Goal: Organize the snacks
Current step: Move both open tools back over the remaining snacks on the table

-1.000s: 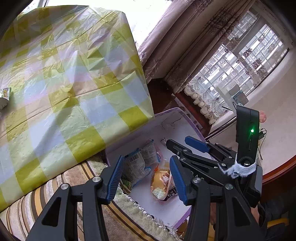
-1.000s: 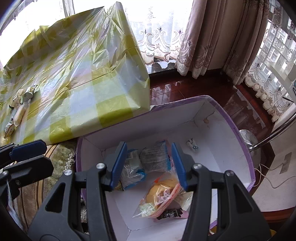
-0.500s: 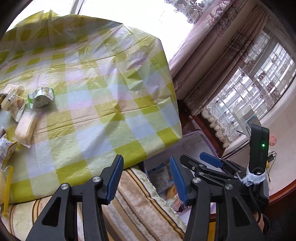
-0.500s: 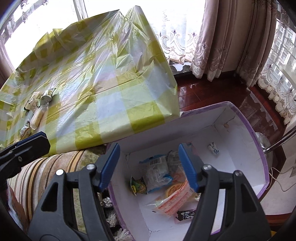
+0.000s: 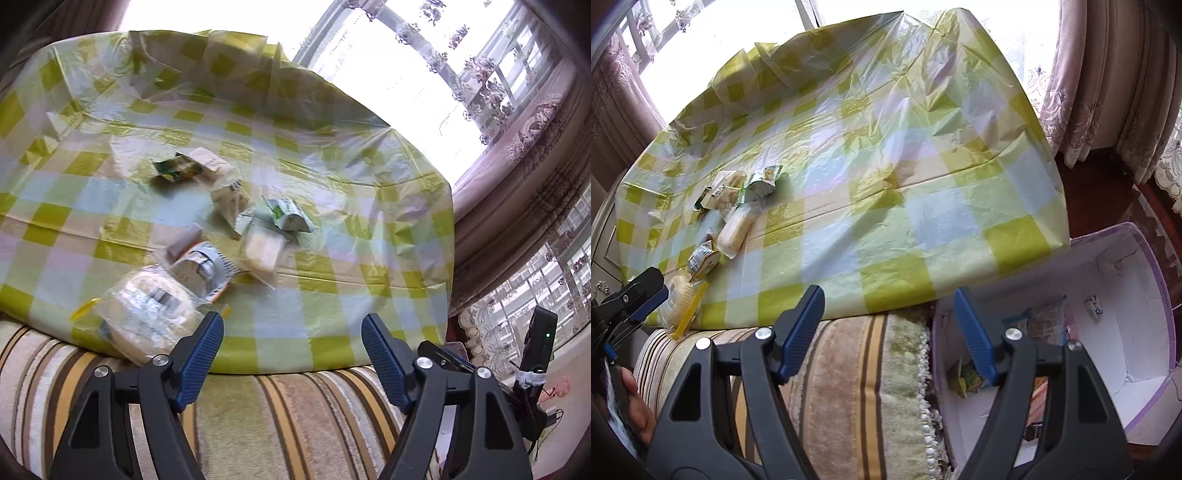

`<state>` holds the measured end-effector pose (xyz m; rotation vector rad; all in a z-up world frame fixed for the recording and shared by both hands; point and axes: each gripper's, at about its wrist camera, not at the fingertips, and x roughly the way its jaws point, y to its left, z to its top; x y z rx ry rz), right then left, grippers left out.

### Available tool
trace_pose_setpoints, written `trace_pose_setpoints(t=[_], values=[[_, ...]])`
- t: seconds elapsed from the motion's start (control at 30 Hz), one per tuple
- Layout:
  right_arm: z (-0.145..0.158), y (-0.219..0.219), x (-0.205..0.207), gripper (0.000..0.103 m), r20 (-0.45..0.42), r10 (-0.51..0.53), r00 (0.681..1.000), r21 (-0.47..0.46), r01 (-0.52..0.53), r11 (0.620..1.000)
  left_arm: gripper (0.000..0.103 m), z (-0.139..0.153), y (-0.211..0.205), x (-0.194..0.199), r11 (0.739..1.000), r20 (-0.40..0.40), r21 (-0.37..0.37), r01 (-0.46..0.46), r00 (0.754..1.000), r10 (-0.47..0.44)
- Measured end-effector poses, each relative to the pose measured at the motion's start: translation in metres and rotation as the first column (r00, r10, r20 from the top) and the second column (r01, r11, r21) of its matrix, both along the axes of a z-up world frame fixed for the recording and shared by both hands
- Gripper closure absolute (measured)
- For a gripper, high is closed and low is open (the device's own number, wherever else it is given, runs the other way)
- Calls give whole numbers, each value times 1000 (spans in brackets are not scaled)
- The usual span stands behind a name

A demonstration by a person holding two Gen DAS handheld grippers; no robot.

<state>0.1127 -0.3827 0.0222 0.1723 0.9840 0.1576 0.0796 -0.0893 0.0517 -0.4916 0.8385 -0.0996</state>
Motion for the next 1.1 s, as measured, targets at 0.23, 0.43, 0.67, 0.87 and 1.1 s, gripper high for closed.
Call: trace_pose_setpoints(t=[0.23,0.43,0.67,0.87,1.1], values=[[1,45,11,28,12,69,998,2,-69,998,21,-9,52,-25,986,-58,0,-164,985,164],[-3,76,17,26,2,132,991,4,-132,991,21,-28,70,-24,979,-143,-66,-193,973,183],[-8,96,23,24,-11,165,986,-15,-165,986,21,-49,65,-8,981,-221,-114,-160,966,132],[-10,102,26,23,-24,171,985,-15,-172,985,21,-56,64,21,985,-242,-75,-157,961,135],[-16,110,36,22,-40,169,985,-4,-169,986,21,-59,64,48,991,-247,35,-133,959,137]])
